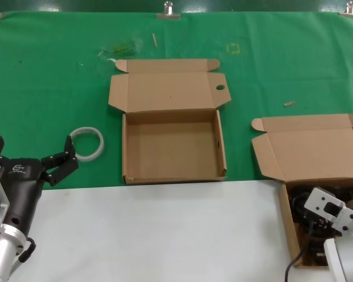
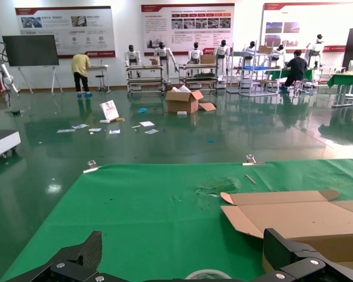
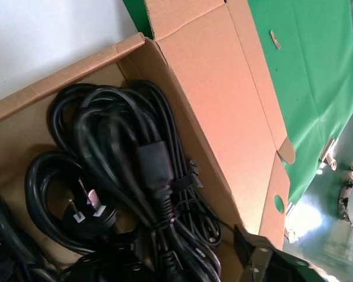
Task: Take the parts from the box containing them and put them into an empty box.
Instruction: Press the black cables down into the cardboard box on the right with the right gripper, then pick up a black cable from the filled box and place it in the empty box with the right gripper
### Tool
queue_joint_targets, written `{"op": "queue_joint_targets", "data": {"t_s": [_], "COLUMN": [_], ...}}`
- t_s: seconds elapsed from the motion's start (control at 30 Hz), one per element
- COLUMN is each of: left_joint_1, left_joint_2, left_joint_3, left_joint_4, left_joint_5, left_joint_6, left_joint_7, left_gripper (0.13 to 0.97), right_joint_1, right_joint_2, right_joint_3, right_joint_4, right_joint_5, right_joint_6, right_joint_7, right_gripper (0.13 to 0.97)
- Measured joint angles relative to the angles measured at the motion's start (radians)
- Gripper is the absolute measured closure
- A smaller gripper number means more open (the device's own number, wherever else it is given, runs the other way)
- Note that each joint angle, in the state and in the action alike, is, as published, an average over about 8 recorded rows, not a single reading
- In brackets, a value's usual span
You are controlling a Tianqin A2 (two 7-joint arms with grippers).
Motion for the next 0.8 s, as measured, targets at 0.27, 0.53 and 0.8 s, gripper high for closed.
{"op": "queue_joint_targets", "data": {"t_s": [0.27, 0.53, 0.8], "left_joint_1": [0.0, 0.0, 0.0], "left_joint_2": [0.0, 0.0, 0.0], "left_joint_3": [0.0, 0.0, 0.0], "left_joint_4": [0.0, 0.0, 0.0], "left_joint_5": [0.0, 0.0, 0.0], "left_joint_6": [0.0, 0.0, 0.0], "left_joint_7": [0.0, 0.0, 0.0], "left_gripper": [0.132, 0.132, 0.132], "right_joint_1": [-0.008, -0.017, -0.021], "right_joint_2": [-0.002, -0.003, -0.003], "right_joint_3": [0.001, 0.005, 0.003], "right_joint_4": [0.021, 0.033, 0.05], "right_joint_5": [-0.005, -0.004, -0.004], "right_joint_6": [0.017, 0.027, 0.035], "right_joint_7": [-0.005, -0.009, -0.008], "right_gripper": [0.623, 0.776, 0.865]}}
